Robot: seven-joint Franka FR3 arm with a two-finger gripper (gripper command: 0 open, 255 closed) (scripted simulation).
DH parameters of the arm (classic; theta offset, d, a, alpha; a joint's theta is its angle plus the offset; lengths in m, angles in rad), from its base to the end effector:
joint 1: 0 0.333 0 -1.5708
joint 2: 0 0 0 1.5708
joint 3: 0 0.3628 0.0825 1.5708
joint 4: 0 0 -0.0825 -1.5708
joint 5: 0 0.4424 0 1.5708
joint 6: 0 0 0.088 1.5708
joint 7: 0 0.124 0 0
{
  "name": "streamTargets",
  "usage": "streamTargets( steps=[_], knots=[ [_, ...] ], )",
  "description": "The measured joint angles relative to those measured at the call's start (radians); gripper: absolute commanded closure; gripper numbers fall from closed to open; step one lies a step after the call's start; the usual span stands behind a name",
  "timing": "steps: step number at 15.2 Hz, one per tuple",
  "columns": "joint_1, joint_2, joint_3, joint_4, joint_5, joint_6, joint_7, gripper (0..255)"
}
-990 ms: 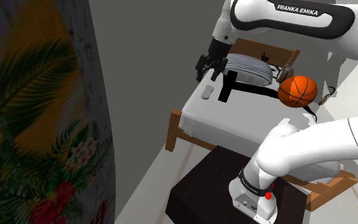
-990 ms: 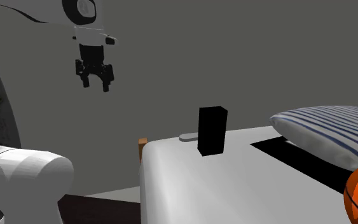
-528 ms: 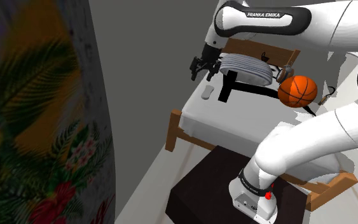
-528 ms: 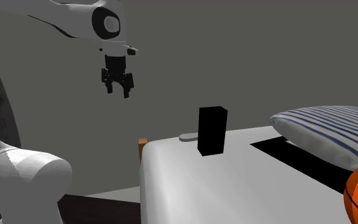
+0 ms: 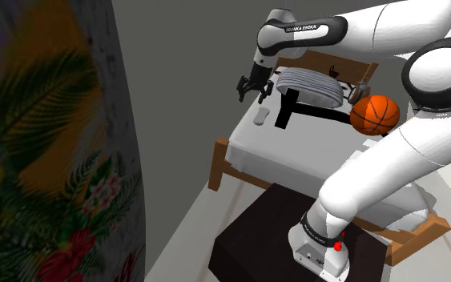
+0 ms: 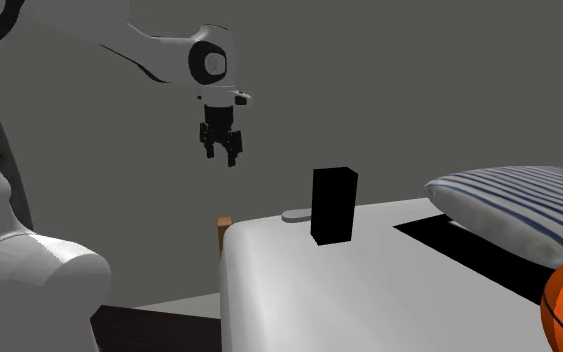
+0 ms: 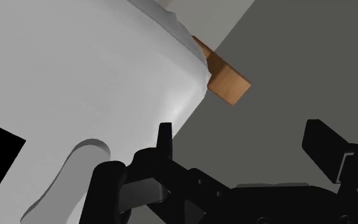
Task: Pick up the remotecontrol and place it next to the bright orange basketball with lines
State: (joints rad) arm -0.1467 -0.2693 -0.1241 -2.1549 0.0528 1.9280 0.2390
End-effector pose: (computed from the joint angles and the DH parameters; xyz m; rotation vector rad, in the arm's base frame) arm 0.5039 -0.1394 0.5251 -2.9545 0.7915 -0.0631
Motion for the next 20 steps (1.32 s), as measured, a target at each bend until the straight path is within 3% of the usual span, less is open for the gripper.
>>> streamTargets(
  steps=[10,20],
  knots=[
    [-0.080,0.293,-0.086,0.167,0.015,0.104,0.044,0],
    [-0.173,0.562,-0.159,0.369,0.069,0.143,0.085,0]
  ],
)
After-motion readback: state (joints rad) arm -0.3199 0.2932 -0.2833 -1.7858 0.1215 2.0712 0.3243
